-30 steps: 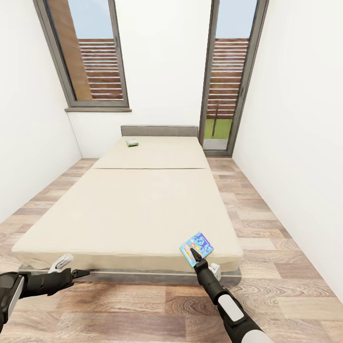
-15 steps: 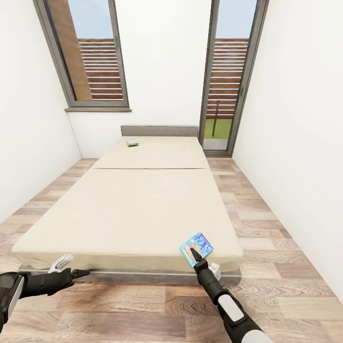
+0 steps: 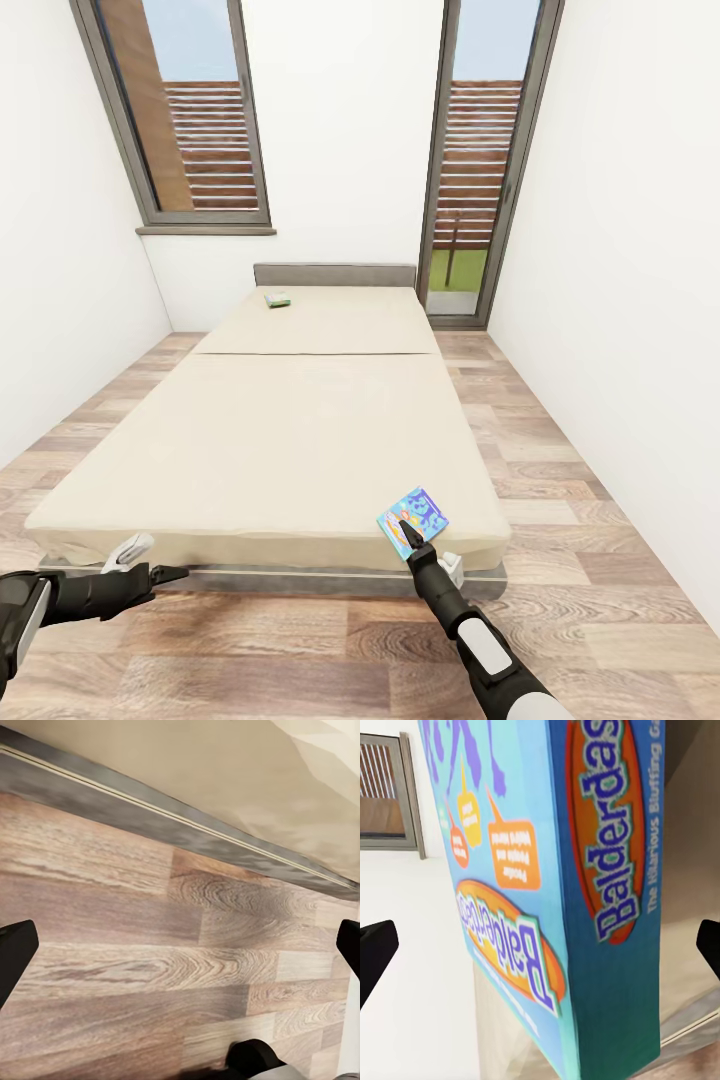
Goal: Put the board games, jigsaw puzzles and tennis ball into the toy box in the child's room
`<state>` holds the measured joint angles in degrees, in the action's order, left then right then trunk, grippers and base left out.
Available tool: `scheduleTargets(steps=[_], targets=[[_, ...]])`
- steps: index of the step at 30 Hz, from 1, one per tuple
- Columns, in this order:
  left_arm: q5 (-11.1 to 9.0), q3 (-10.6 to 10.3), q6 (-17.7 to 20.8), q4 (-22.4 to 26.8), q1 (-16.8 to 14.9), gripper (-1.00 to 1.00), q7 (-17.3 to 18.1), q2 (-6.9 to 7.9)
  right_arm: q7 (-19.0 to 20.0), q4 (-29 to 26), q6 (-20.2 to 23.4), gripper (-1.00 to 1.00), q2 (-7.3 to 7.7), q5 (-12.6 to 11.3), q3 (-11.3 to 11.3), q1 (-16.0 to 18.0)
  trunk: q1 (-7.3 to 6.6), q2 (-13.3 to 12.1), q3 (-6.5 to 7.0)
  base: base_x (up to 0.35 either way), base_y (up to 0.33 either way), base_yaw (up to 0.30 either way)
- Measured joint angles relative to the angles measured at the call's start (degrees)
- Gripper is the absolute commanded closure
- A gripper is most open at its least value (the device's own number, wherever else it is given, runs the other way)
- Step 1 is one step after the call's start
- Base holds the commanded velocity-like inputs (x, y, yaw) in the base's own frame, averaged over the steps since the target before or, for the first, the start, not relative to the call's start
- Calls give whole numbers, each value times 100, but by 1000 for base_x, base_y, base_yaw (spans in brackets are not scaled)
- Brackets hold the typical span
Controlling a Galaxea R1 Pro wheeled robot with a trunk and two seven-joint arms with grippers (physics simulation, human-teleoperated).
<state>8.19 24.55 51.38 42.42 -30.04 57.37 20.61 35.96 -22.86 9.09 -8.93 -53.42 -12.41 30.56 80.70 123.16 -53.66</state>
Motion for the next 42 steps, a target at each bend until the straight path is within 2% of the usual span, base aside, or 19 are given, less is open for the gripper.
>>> scheduleTargets(steps=[42], targets=[[-1, 0, -3, 0, -2, -100, 0, 0, -36, 0, 0, -100, 0, 2, 0, 0, 0, 0, 0, -11, 0, 0]])
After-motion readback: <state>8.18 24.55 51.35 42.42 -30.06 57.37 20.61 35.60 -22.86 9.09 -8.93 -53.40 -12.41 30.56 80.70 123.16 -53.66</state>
